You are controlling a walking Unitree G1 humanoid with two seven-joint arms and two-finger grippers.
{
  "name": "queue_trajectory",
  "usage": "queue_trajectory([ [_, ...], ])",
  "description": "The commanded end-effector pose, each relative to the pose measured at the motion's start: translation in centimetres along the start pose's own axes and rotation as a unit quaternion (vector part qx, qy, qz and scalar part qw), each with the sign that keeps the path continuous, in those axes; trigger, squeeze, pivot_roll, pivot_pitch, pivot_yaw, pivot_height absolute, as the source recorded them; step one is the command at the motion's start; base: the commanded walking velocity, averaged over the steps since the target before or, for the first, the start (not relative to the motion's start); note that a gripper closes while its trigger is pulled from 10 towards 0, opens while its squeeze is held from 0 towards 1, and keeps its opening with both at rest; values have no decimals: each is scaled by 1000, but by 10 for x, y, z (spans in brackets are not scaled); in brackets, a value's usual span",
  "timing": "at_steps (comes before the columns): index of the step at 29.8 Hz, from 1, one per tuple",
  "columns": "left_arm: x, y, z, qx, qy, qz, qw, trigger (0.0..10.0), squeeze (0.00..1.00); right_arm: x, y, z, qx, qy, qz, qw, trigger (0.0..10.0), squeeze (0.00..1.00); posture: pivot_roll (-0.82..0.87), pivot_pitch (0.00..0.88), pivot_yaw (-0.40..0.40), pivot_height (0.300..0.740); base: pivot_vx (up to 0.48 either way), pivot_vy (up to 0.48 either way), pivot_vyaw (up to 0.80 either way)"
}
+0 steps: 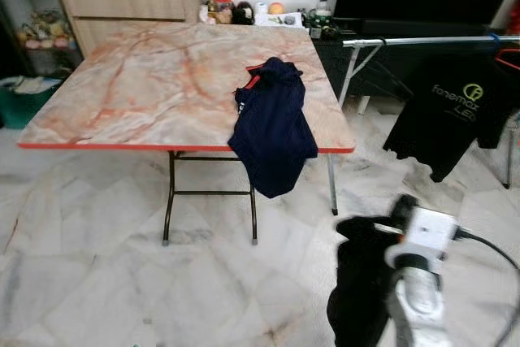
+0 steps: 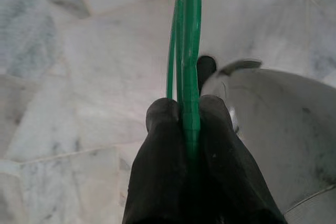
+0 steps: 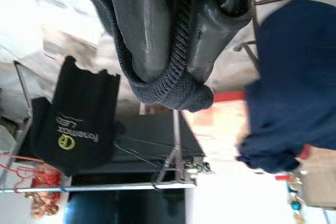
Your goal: Hang hanger
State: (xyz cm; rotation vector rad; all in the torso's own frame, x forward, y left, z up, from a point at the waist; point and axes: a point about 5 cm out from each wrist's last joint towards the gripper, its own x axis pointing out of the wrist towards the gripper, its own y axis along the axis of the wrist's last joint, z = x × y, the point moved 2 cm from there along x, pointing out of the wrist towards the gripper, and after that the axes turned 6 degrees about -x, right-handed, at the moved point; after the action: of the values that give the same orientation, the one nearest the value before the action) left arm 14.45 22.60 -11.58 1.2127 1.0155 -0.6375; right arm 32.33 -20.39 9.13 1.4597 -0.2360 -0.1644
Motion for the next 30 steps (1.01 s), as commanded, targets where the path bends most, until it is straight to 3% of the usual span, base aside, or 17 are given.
queue_trajectory([
  [1, 0, -8, 2, 4, -2, -9, 1000, 10000, 0, 2, 4, 10, -8, -13, 13, 1000, 10000, 0, -7, 10, -21, 740, 0, 0, 0],
  [18, 0, 2, 2, -17, -19, 10, 1000, 10000, 0, 4, 9, 8, -19, 0, 28, 999, 10000, 0, -1, 34, -22, 740, 0, 0, 0],
  [27, 0, 1, 7, -5, -22, 4, 1000, 10000, 0, 5, 14, 5, -29, 8, 40, 999, 10000, 0, -2, 40, -22, 740, 333, 0, 680],
  [30, 1, 1, 8, -5, -23, 4, 1000, 10000, 0, 5, 13, 5, -28, 7, 38, 999, 10000, 0, 1, 43, -23, 740, 320, 0, 0],
])
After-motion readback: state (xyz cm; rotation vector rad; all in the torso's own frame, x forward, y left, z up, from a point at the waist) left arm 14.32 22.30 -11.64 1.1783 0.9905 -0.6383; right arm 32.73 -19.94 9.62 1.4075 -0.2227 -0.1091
